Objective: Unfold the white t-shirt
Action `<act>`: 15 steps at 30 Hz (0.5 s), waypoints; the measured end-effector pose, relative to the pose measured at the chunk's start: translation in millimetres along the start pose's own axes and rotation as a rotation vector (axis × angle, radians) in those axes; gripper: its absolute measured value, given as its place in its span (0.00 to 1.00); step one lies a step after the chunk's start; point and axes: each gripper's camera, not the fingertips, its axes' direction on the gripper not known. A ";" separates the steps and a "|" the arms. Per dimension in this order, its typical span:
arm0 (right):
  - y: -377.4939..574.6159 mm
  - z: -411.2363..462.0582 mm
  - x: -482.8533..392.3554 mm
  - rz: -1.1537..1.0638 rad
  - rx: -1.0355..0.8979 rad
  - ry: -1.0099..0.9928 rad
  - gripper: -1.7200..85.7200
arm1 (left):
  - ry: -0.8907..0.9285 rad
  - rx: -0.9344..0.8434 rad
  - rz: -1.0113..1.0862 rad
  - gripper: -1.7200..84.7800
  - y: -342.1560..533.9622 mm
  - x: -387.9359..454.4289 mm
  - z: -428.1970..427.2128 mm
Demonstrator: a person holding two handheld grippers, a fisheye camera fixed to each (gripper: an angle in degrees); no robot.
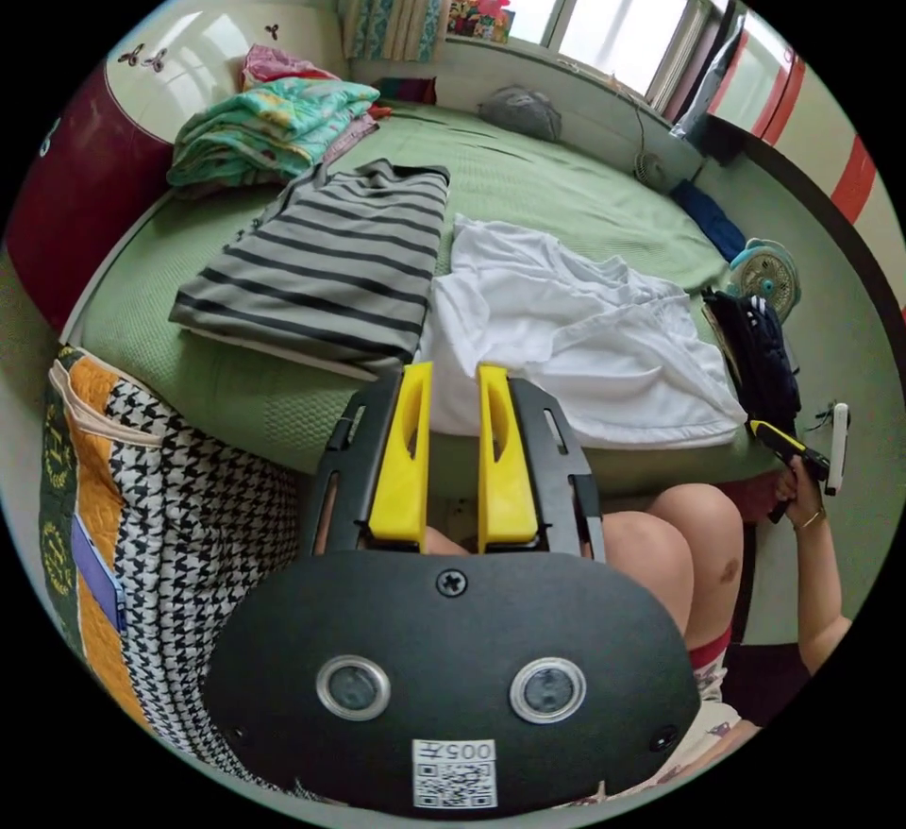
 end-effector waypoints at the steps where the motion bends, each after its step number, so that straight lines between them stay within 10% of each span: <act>1: 1.0 -0.8 -0.9 -0.004 0.003 -0.003 0.01 | -0.003 -0.010 0.009 0.12 4.7 3.3 -0.9; 15: 29.4 -8.1 1.9 -0.015 -0.006 -0.014 0.03 | -0.063 -0.079 0.052 0.11 82.1 14.0 1.4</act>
